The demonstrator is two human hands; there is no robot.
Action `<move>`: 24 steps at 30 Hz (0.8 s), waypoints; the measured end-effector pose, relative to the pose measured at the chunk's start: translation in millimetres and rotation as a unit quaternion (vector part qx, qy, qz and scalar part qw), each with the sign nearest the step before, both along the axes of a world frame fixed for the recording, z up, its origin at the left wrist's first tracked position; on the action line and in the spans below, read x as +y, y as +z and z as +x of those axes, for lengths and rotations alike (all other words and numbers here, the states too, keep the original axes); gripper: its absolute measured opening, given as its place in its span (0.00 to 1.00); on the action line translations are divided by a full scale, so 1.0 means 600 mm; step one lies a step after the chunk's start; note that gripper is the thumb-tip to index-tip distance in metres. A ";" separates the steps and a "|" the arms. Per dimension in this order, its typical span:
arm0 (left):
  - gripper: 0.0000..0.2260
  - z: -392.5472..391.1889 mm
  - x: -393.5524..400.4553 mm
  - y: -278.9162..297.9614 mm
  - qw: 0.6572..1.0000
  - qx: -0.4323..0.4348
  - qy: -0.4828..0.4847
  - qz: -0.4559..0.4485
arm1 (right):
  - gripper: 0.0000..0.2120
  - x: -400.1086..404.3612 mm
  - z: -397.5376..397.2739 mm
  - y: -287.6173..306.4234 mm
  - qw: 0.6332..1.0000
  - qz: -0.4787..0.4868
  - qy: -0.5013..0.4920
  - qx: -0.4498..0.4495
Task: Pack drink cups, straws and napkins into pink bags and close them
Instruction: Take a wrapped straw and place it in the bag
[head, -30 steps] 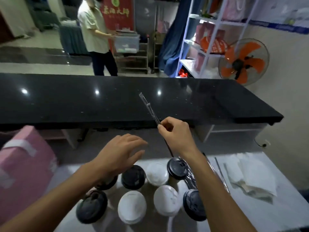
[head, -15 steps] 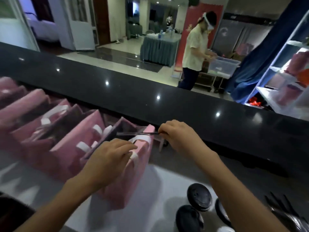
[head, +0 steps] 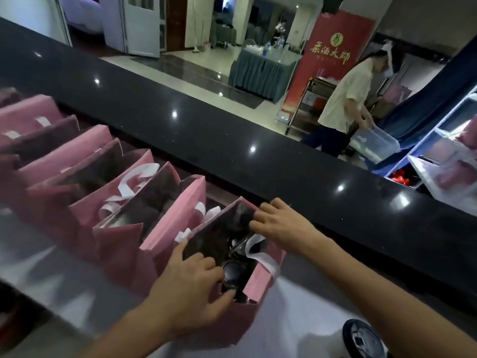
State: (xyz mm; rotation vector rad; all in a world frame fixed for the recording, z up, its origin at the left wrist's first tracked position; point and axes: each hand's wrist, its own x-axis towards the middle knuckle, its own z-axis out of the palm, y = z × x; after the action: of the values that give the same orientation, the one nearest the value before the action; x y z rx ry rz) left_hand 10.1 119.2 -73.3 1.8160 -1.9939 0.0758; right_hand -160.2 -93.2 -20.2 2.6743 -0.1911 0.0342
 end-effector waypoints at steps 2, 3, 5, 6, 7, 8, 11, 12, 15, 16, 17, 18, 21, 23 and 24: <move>0.15 -0.002 0.001 -0.001 1.000 -0.003 -0.008 0.007 | 0.10 0.017 0.019 -0.016 0.999 0.015 0.029 0.019; 0.15 -0.005 0.001 -0.001 1.000 -0.002 -0.014 0.005 | 0.10 0.026 0.031 -0.023 0.998 0.024 0.045 0.029; 0.15 -0.012 0.001 -0.002 1.000 0.000 -0.026 -0.002 | 0.11 0.045 0.052 -0.034 0.995 0.044 0.074 0.050; 0.15 -0.015 0.001 -0.001 1.000 0.000 -0.031 -0.005 | 0.11 0.054 0.063 -0.037 0.993 0.052 0.082 0.064; 0.15 -0.017 0.000 -0.002 0.999 -0.002 -0.034 -0.006 | 0.11 0.060 0.072 -0.040 0.991 0.059 0.087 0.078; 0.15 -0.018 0.000 -0.003 0.999 -0.002 -0.037 -0.003 | 0.11 0.064 0.079 -0.045 0.990 0.066 0.089 0.090; 0.15 -0.016 0.001 -0.008 0.999 0.001 -0.036 0.005 | 0.14 0.063 0.094 -0.068 0.987 0.071 0.086 0.118; 0.15 -0.015 0.002 -0.010 0.999 0.003 -0.035 0.002 | 0.13 0.059 0.099 -0.079 0.986 0.074 0.089 0.122; 0.14 -0.013 0.008 -0.014 0.999 0.016 -0.034 -0.012 | 0.13 0.044 0.119 -0.109 0.983 0.074 0.093 0.137; 0.14 -0.012 0.010 -0.015 0.999 0.019 -0.033 -0.015 | 0.13 0.039 0.127 -0.118 0.982 0.073 0.092 0.145; 0.14 -0.010 0.011 -0.016 0.999 0.022 -0.031 -0.016 | 0.13 0.034 0.134 -0.127 0.981 0.072 0.088 0.159; 0.14 -0.008 0.011 -0.018 0.999 0.025 -0.029 -0.015 | 0.15 0.030 0.142 -0.136 0.979 0.070 0.085 0.172; 0.14 -0.003 0.011 -0.024 0.999 0.024 -0.024 -0.016 | 0.15 0.022 0.160 -0.156 0.977 0.061 0.073 0.192; 0.14 0.000 0.011 -0.027 0.999 0.022 -0.022 -0.014 | 0.14 0.018 0.165 -0.168 0.974 0.083 0.049 0.204; 0.13 0.002 0.011 -0.029 0.999 0.022 -0.021 -0.014 | 0.14 0.017 0.164 -0.173 0.974 0.097 0.031 0.200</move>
State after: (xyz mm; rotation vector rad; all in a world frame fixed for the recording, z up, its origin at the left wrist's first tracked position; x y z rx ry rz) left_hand 11.2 125.9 -90.5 1.7427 -1.9885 0.0507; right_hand -61.7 -83.0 -123.7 2.8084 0.0205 -0.5246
